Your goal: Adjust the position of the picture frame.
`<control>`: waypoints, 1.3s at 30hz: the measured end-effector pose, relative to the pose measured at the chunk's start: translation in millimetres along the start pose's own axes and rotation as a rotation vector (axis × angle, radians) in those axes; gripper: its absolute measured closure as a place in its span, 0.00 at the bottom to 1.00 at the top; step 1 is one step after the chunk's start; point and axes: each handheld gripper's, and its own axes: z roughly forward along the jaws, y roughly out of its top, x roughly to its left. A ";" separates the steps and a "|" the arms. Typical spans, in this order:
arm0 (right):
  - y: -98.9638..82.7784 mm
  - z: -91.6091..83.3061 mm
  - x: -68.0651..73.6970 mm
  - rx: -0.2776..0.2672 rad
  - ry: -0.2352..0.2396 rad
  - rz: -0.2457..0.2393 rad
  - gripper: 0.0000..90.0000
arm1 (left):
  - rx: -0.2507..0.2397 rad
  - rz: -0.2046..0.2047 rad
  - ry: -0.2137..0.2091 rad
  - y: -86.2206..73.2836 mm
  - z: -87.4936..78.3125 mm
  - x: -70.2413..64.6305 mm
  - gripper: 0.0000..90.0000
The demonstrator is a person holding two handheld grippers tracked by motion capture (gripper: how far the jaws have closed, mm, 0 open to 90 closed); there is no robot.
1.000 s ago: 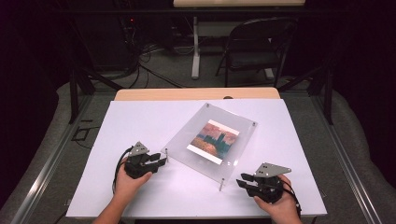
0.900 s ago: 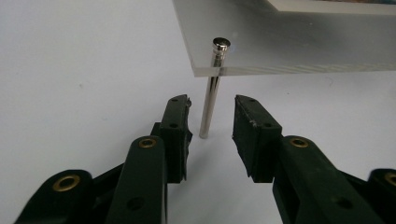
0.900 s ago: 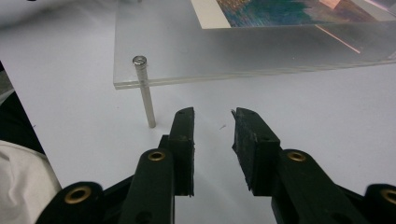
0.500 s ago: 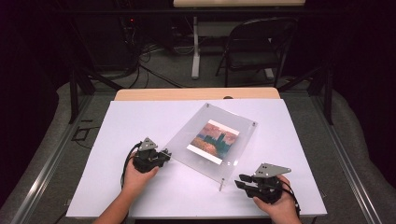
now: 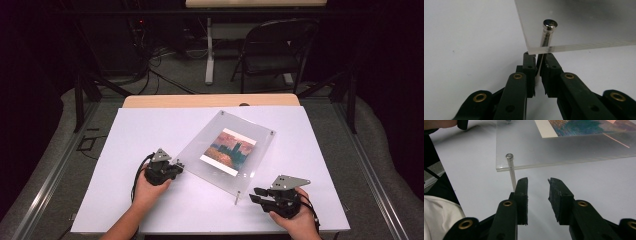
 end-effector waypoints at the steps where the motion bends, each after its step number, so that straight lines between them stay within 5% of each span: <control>1: 0.0 0.0 -0.2 0.004 0.001 0.000 0.76 | 0.000 -0.001 -0.002 -0.3 0.6 -0.1 0.92; 18: -0.3 2.1 0.1 -0.001 0.039 0.019 0.75 | -0.008 -0.011 -0.018 1.6 -2.2 -0.6 0.94; 25: 0.7 7.8 6.7 0.003 0.099 0.031 0.75 | -0.023 -0.026 -0.048 10.8 -12.4 -3.8 0.94; 39: 9.6 23.6 10.9 -0.008 0.132 0.052 0.77 | -0.039 -0.033 -0.059 26.6 -24.7 -7.7 0.94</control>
